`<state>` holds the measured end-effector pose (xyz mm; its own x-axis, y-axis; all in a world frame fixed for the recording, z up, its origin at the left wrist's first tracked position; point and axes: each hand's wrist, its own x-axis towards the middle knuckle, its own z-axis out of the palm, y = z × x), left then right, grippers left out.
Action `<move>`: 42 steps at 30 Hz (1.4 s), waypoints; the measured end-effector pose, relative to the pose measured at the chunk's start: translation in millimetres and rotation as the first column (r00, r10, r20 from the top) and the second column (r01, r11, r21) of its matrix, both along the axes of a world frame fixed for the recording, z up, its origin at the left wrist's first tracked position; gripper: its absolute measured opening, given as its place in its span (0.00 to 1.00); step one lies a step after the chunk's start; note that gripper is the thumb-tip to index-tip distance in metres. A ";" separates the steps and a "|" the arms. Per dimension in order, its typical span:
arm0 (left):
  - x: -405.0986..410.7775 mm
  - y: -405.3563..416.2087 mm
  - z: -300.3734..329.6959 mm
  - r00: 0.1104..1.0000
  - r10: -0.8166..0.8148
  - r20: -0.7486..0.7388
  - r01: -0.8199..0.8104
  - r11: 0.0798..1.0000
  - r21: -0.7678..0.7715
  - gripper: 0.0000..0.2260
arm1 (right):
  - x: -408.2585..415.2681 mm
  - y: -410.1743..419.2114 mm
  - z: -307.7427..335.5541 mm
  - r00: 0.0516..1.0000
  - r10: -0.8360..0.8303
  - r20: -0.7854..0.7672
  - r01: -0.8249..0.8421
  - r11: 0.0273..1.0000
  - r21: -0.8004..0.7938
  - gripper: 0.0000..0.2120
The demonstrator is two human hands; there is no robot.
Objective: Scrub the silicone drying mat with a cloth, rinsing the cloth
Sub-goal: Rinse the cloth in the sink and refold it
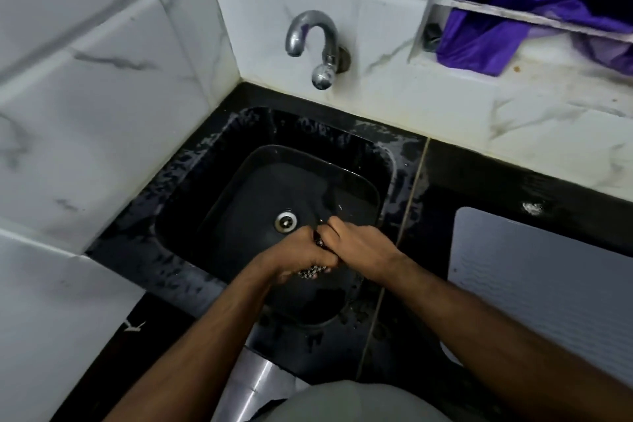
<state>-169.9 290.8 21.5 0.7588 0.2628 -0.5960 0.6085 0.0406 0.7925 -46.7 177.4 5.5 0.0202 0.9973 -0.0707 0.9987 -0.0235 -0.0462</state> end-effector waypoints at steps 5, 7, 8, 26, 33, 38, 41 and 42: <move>10.6 9.1 -45.0 0.954 -0.107 -0.280 0.236 0.842 0.485 0.11 | -8.8 25.1 -27.4 0.993 -0.118 0.009 0.117 0.968 -0.223 0.11; 16.1 5.8 -61.8 0.955 -0.125 -0.268 0.264 0.766 0.586 0.13 | -11.4 31.0 -35.9 0.980 -0.197 -0.040 0.179 0.943 -0.282 0.12; 17.0 4.5 -68.1 0.960 -0.108 -0.259 0.247 0.764 0.596 0.15 | -12.4 33.3 -40.2 0.972 -0.228 -0.053 0.202 0.933 -0.299 0.12; 13.1 18.0 -87.9 0.879 -0.435 -0.197 0.351 0.310 0.884 0.04 | 11.8 45.8 -47.6 0.592 -0.698 -0.403 0.392 0.686 -0.612 0.08; 15.3 16.7 -72.6 0.884 -0.435 -0.169 0.314 0.284 0.906 0.08 | 18.3 32.3 -40.8 0.454 -0.694 -0.559 0.316 0.712 -0.627 0.06; 23.9 20.6 -62.8 0.966 -0.250 -0.067 0.171 0.420 0.891 0.19 | 18.4 27.8 -31.9 0.601 -0.581 -0.549 0.429 0.814 -0.392 0.21; 20.2 21.2 -62.1 0.991 -0.134 0.024 0.058 0.573 0.818 0.18 | 12.0 14.9 -22.3 0.790 -0.493 -0.363 0.439 0.870 -0.225 0.38; 18.9 20.9 -60.3 0.993 -0.088 0.084 -0.006 0.654 0.756 0.16 | 8.7 8.5 -18.0 0.843 -0.450 -0.295 0.425 0.893 -0.149 0.44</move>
